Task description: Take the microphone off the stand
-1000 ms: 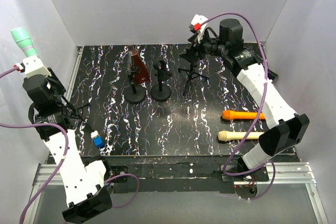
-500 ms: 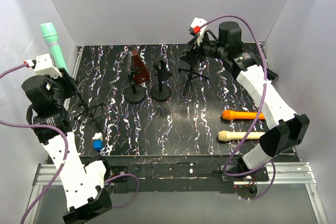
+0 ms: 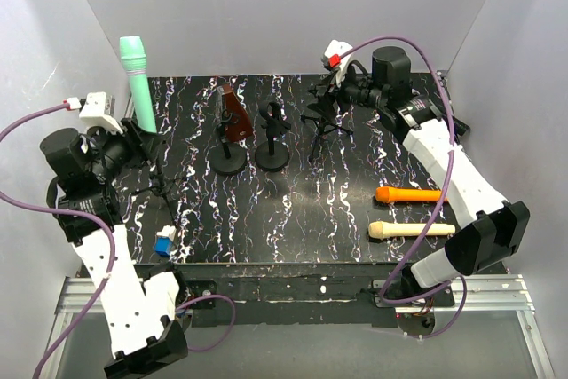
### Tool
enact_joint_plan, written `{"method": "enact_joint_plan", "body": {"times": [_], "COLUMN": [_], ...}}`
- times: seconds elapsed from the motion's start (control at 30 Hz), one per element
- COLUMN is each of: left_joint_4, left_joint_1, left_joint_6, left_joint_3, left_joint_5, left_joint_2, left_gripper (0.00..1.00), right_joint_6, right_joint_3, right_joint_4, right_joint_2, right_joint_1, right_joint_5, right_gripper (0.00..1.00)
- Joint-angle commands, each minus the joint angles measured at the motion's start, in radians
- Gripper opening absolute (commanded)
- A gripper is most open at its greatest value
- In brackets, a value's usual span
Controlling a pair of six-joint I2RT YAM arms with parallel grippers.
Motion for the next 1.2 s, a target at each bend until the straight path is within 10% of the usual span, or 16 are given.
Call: {"method": "enact_joint_plan", "body": {"times": [0.0, 0.6, 1.17], "left_joint_4": [0.035, 0.178, 0.196], "left_joint_1": [-0.008, -0.055, -0.111], "left_joint_6": [-0.091, -0.239, -0.143], "left_joint_3": [-0.012, -0.023, 0.056], "left_joint_5": [0.199, 0.524, 0.331], "left_joint_2": [-0.020, 0.019, 0.107], "left_gripper": [0.00, 0.00, 0.00], "right_joint_6": [-0.031, -0.036, -0.018], "right_joint_3": [-0.013, -0.027, -0.051], "right_joint_4": [0.069, 0.076, 0.089], "right_joint_2": [-0.048, -0.042, -0.050], "right_joint_1": [0.005, 0.008, 0.011], "right_joint_5": [0.031, 0.052, 0.049], "right_gripper": [0.77, 0.77, 0.76]}}
